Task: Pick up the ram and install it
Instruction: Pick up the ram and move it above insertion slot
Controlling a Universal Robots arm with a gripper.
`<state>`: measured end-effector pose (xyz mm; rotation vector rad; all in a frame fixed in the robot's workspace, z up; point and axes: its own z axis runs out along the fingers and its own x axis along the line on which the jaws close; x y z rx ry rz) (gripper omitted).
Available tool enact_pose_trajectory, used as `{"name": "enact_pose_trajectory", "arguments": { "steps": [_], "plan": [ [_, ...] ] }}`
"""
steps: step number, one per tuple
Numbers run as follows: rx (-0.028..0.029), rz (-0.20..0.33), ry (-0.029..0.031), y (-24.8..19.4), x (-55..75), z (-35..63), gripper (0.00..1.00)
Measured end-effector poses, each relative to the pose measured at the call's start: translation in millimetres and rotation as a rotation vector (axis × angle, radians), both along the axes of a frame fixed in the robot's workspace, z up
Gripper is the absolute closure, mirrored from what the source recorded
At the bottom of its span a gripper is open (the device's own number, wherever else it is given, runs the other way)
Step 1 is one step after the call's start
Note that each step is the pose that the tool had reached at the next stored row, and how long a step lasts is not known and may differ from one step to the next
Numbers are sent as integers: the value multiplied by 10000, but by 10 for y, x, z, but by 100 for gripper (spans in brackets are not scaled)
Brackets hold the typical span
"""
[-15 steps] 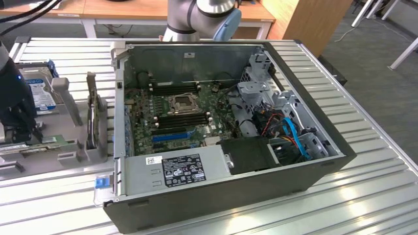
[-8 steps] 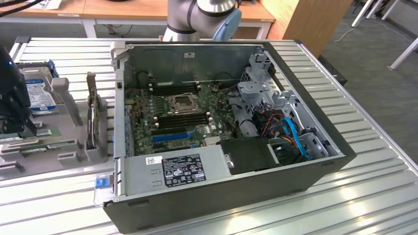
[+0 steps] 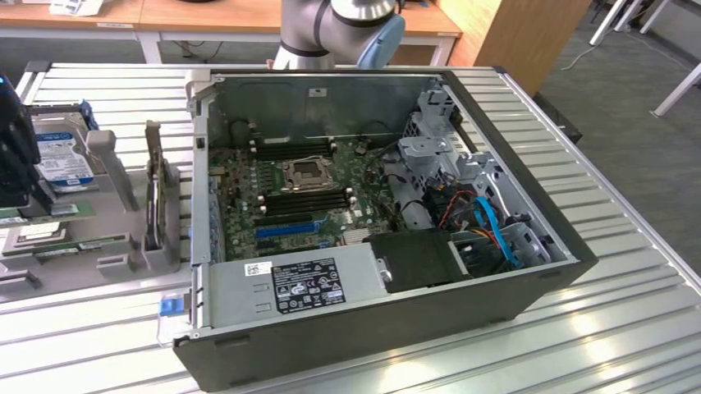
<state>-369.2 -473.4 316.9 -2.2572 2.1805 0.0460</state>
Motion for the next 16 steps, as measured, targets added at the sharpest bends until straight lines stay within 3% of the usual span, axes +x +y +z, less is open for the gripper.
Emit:
{"name": "enact_pose_trajectory", "arguments": {
  "steps": [16],
  "plan": [
    [0,-1,0,0,0,445,88]
  ]
}}
